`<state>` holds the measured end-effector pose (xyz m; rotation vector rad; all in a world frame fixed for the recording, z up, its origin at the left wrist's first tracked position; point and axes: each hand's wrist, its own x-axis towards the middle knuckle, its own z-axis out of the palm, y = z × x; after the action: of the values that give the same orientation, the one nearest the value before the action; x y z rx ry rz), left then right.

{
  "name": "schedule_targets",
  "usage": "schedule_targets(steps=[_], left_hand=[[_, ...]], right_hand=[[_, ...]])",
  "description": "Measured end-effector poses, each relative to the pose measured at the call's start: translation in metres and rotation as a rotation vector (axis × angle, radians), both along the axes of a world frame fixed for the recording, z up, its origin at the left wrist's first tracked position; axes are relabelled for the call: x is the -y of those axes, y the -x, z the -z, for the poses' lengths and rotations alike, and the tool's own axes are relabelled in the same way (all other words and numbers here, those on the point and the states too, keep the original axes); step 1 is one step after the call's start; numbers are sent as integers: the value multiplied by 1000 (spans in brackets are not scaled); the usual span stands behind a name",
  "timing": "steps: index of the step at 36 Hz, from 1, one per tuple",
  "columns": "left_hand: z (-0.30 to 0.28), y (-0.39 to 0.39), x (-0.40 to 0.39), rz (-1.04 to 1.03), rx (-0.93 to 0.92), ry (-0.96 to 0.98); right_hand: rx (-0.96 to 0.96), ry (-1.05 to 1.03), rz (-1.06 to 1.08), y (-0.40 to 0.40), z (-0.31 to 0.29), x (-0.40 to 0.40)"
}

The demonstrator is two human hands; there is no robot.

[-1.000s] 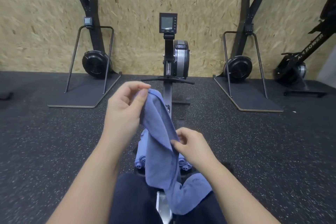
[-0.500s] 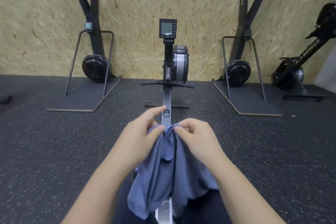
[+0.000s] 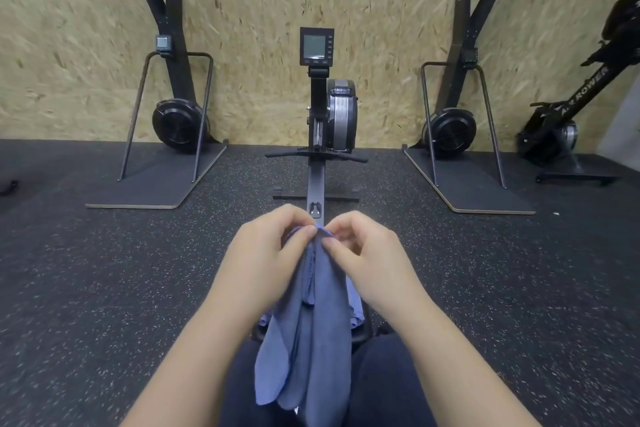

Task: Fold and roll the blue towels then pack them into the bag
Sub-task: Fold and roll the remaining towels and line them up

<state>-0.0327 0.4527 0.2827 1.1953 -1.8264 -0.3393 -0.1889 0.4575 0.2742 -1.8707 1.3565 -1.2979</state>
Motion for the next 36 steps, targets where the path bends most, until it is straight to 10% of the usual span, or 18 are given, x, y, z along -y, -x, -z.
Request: schedule_targets(steps=[17, 36], left_hand=[[-21, -17, -5, -70, -560, 131], [5, 18, -9, 39, -78, -26]], right_hand=[[-92, -41, 236, 39, 20, 5], [29, 71, -9, -3, -15, -12]])
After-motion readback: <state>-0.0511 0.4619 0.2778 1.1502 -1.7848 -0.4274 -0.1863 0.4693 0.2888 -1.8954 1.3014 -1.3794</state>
